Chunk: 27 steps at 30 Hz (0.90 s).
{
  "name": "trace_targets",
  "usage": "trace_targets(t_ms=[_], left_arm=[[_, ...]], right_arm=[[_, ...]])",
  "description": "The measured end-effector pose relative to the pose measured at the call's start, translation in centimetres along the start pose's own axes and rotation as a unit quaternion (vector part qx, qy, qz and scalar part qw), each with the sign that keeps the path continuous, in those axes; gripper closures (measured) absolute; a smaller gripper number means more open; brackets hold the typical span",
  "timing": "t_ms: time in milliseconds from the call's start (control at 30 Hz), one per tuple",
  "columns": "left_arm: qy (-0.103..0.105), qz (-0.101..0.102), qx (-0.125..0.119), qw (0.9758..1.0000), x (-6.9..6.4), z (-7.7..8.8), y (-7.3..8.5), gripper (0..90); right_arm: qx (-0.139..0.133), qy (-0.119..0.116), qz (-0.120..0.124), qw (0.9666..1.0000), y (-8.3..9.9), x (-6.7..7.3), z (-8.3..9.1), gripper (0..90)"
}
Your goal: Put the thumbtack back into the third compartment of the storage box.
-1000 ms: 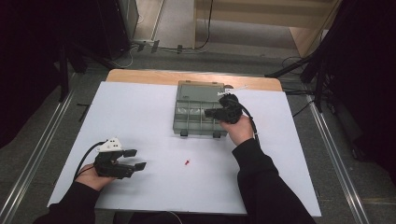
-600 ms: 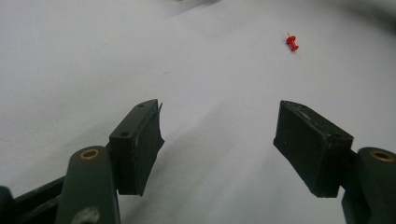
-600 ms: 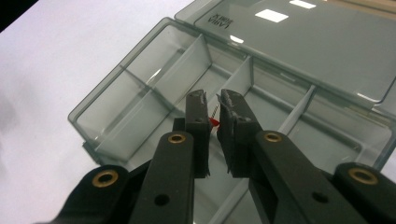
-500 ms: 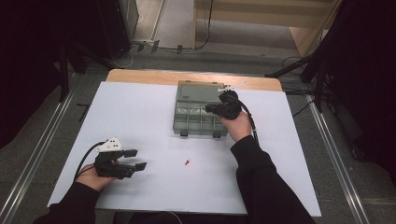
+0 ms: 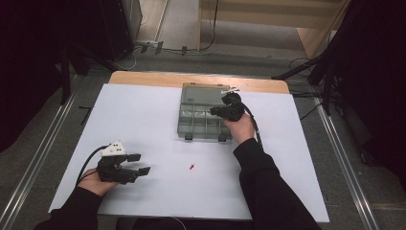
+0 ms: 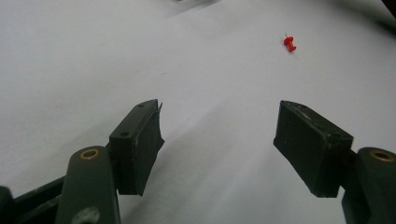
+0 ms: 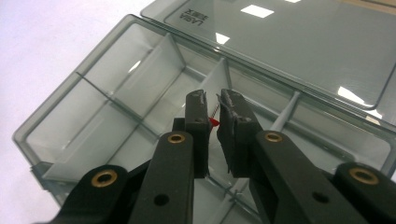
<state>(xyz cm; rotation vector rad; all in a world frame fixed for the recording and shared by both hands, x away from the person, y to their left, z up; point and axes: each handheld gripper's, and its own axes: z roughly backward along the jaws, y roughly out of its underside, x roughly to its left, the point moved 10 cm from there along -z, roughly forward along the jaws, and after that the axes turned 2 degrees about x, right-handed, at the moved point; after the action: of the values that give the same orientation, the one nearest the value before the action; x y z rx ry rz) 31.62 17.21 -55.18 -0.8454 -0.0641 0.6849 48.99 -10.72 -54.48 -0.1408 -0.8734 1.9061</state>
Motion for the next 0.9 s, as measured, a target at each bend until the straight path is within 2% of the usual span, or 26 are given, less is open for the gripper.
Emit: trace_targets(t_ms=[100,167,267,467,733,900], left_arm=[[-0.001,0.001,0.001,1.0,0.1,0.0,0.0,30.7],[-0.001,0.002,0.001,1.0,0.1,0.0,0.0,30.7],[-0.001,0.002,0.0,1.0,0.1,0.1,0.0,30.7],[-0.001,0.001,0.006,1.0,0.1,0.1,0.2,30.7],[-0.001,0.003,0.001,1.0,0.2,0.2,0.0,30.7],[-0.003,0.001,0.003,1.0,0.2,0.2,0.0,30.7]], right_arm=[[0.0,-0.002,0.001,1.0,0.0,0.0,-0.1,82.4],[-0.006,0.001,0.004,1.0,-0.1,0.0,-0.1,71.3],[-0.014,-0.001,0.01,0.9998,-0.3,0.3,0.3,62.6],[-0.012,-0.017,0.02,0.9996,-0.2,1.2,0.8,51.8],[-0.02,-0.025,0.033,0.9989,0.2,2.2,1.8,44.1],[-0.019,-0.041,0.045,0.9979,0.7,3.1,2.4,41.8]])
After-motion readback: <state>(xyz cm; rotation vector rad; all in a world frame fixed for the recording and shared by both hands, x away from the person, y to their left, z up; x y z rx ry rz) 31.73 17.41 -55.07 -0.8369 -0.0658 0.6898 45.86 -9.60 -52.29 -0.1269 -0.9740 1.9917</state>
